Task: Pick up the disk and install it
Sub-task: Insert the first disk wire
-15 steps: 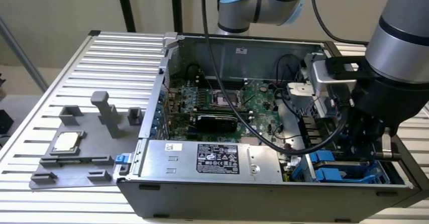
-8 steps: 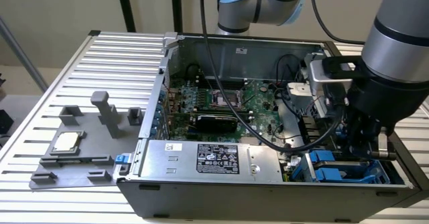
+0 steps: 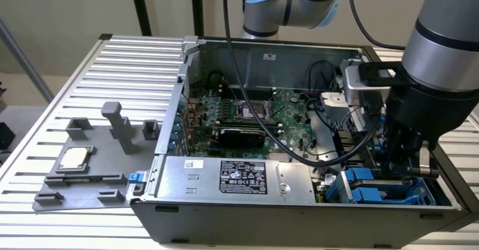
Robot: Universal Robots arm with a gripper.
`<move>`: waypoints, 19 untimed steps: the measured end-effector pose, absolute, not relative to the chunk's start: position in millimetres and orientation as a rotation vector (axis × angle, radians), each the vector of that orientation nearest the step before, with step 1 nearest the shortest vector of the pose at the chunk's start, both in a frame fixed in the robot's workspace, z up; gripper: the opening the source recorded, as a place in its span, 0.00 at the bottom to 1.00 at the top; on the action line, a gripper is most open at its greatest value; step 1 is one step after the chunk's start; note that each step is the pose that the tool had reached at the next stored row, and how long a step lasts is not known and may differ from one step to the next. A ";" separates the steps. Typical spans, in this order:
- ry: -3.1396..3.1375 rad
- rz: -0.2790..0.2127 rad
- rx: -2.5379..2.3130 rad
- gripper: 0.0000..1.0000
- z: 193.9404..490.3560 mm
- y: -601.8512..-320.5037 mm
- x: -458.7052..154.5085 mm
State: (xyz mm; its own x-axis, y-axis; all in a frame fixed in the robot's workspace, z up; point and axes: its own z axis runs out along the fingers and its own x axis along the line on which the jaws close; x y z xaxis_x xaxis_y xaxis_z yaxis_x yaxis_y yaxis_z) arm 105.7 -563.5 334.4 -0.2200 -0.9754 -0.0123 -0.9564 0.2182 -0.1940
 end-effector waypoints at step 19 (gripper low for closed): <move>2.374 -0.225 -1.843 0.16 332.9 -560.9 106.4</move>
State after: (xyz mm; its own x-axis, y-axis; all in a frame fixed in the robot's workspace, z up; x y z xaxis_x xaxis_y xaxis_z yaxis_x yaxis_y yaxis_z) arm 106.4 -560.9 332.9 -0.2471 -0.9689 -0.0096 -0.9500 0.2442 -0.1948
